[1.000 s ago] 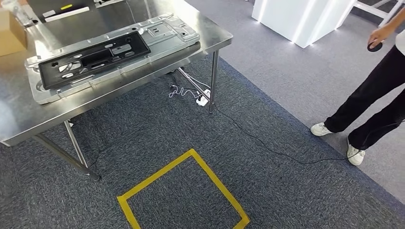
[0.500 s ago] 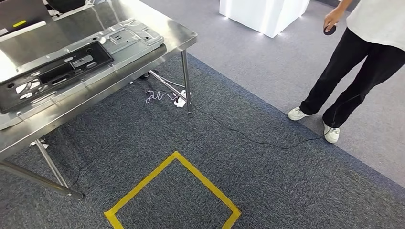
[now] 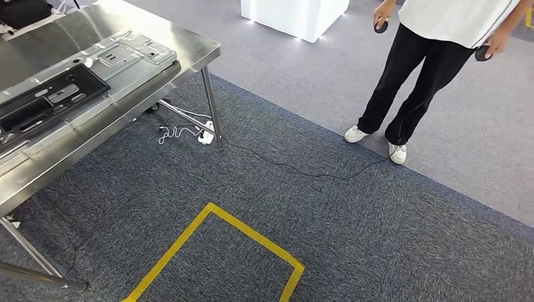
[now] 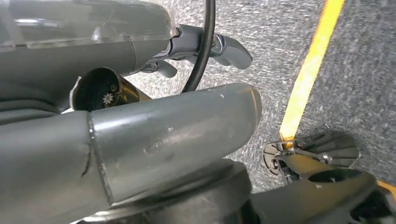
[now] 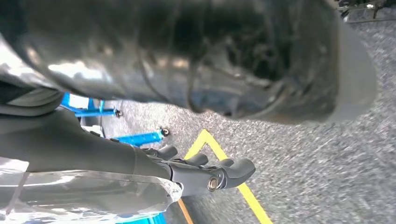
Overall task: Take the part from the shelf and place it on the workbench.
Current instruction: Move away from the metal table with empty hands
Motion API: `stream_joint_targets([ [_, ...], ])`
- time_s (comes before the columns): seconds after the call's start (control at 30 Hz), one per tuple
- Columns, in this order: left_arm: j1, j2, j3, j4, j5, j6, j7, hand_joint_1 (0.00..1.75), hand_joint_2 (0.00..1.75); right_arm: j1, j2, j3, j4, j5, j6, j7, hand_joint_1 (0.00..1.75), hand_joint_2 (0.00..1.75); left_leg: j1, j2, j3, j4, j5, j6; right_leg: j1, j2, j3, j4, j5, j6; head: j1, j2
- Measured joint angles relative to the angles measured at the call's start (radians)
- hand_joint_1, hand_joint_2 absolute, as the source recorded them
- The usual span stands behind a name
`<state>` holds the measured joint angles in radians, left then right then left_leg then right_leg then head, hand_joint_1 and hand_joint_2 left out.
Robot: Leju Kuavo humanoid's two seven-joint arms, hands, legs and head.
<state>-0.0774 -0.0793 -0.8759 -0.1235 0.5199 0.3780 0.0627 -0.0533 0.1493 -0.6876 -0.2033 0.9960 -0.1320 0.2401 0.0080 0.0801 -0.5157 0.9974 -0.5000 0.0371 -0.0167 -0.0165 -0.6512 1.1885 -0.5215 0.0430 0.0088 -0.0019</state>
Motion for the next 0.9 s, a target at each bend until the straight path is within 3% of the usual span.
stream_joint_targets([
  [0.07, -0.002, 0.000, 0.000, -0.001, 0.003, 0.000, -0.001, 0.00, 0.00, -0.003, -0.002, -0.001, 0.000, 0.000, 0.000, -0.003, 0.00, 0.00, -0.005, 0.020, 0.005, 0.002, -0.006, -0.009, 0.007, -0.039, 0.069, -0.123, 0.037, -0.011, 0.000, 0.000],
  [0.1, -0.002, 0.000, 0.000, -0.002, 0.005, 0.001, -0.001, 0.00, 0.00, -0.005, -0.002, -0.002, 0.000, 0.000, -0.001, -0.004, 0.00, 0.00, -0.007, 0.028, 0.007, 0.003, -0.009, -0.015, 0.011, -0.049, 0.084, -0.155, 0.042, -0.017, 0.000, 0.000],
  [0.17, -0.006, 0.000, 0.000, -0.002, 0.008, 0.002, -0.004, 0.00, 0.00, -0.005, -0.003, -0.004, 0.000, 0.000, -0.002, -0.007, 0.00, 0.00, -0.009, 0.047, 0.013, 0.003, -0.012, -0.025, 0.015, -0.035, 0.083, -0.165, 0.042, -0.031, -0.001, 0.000],
  [0.2, -0.008, 0.000, 0.000, -0.003, 0.009, 0.003, -0.005, 0.00, 0.00, -0.004, -0.003, -0.005, 0.000, 0.000, -0.003, -0.008, 0.00, 0.00, -0.007, 0.044, 0.014, 0.006, -0.017, -0.030, 0.014, -0.025, 0.083, -0.167, 0.043, -0.037, -0.001, 0.000],
  [0.27, -0.011, 0.000, 0.000, -0.005, 0.011, 0.005, -0.007, 0.00, 0.00, -0.005, -0.003, -0.007, 0.000, 0.000, -0.004, -0.009, 0.00, 0.00, -0.003, -0.002, -0.001, 0.050, -0.052, -0.040, 0.009, -0.006, 0.085, -0.174, 0.049, -0.050, -0.001, 0.000],
  [0.33, -0.009, 0.000, 0.000, -0.005, 0.012, 0.006, -0.008, 0.00, 0.00, -0.008, -0.003, -0.007, 0.001, 0.000, -0.005, -0.010, 0.00, 0.00, 0.001, -0.057, -0.055, 0.172, -0.120, -0.045, 0.007, 0.016, 0.084, -0.175, 0.052, -0.058, -0.001, 0.000],
  [0.4, -0.004, 0.000, 0.000, -0.005, 0.012, 0.006, -0.009, 0.00, 0.00, -0.009, -0.004, -0.008, 0.000, 0.000, -0.006, -0.010, 0.00, 0.00, 0.002, -0.071, -0.111, 0.285, -0.156, -0.047, 0.008, 0.044, 0.082, -0.173, 0.053, -0.061, -0.001, 0.000],
  [0.43, -0.002, 0.000, 0.000, -0.005, 0.012, 0.006, -0.009, 0.00, 0.00, -0.008, -0.004, -0.008, 0.000, 0.000, -0.006, -0.010, 0.00, 0.00, 0.002, -0.072, -0.118, 0.293, -0.143, -0.047, 0.008, 0.059, 0.082, -0.171, 0.053, -0.061, -0.001, 0.000],
  [0.47, -0.002, 0.000, 0.000, -0.005, 0.013, 0.006, -0.009, 0.00, 0.00, -0.008, -0.004, -0.008, 0.000, 0.000, -0.006, -0.010, 0.00, 0.00, 0.003, -0.075, -0.109, 0.263, -0.112, -0.046, 0.008, 0.074, 0.082, -0.168, 0.052, -0.060, -0.001, 0.000],
  [0.53, -0.002, 0.000, 0.000, -0.005, 0.013, 0.006, -0.009, 0.00, 0.00, -0.008, -0.004, -0.009, 0.001, 0.000, -0.006, -0.010, 0.00, 0.00, 0.005, -0.105, -0.058, 0.134, -0.035, -0.041, 0.007, 0.101, 0.082, -0.162, 0.050, -0.057, -0.001, 0.000],
  [0.57, -0.002, 0.000, 0.000, -0.005, 0.013, 0.006, -0.009, 0.00, 0.00, -0.009, -0.004, -0.010, 0.001, 0.000, -0.006, -0.010, 0.00, 0.00, 0.006, -0.126, -0.037, 0.077, -0.013, -0.038, 0.007, 0.114, 0.079, -0.158, 0.049, -0.052, -0.001, 0.000],
  [0.63, -0.003, 0.001, 0.000, -0.005, 0.013, 0.006, -0.009, 0.00, 0.00, -0.009, -0.004, -0.011, 0.001, 0.000, -0.006, -0.010, 0.00, 0.00, 0.004, -0.152, -0.020, 0.029, -0.005, -0.032, 0.004, 0.135, 0.070, -0.154, 0.051, -0.039, -0.001, 0.000],
  [0.7, -0.005, 0.001, 0.000, -0.005, 0.013, 0.007, -0.009, 0.00, 0.00, -0.006, -0.004, -0.013, 0.002, 0.000, -0.006, -0.010, 0.00, 0.00, 0.001, -0.134, -0.018, 0.020, 0.001, -0.022, -0.001, 0.149, 0.062, -0.155, 0.056, -0.025, -0.001, 0.000],
  [0.77, -0.006, 0.000, 0.000, -0.006, 0.013, 0.008, -0.009, 0.00, 0.00, -0.004, -0.004, -0.015, 0.002, 0.000, -0.007, -0.010, 0.00, 0.00, 0.003, -0.110, -0.014, 0.008, 0.010, -0.007, 0.001, 0.111, 0.046, -0.124, 0.034, -0.016, -0.001, 0.000],
  [0.83, -0.005, 0.000, 0.000, -0.006, 0.013, 0.008, -0.008, 0.00, 0.00, -0.006, -0.005, -0.015, 0.002, 0.000, -0.009, -0.010, 0.00, 0.00, 0.001, -0.083, -0.014, 0.002, 0.014, 0.003, 0.003, 0.051, -0.003, -0.021, -0.025, -0.010, 0.000, 0.000],
  [0.9, -0.002, 0.000, 0.000, -0.006, 0.013, 0.009, -0.007, 0.00, 0.00, -0.009, -0.004, -0.015, 0.003, 0.000, -0.010, -0.011, 0.00, 0.00, -0.002, -0.053, -0.015, 0.002, 0.013, 0.005, 0.001, 0.027, -0.057, 0.093, -0.073, -0.005, -0.001, 0.000],
])
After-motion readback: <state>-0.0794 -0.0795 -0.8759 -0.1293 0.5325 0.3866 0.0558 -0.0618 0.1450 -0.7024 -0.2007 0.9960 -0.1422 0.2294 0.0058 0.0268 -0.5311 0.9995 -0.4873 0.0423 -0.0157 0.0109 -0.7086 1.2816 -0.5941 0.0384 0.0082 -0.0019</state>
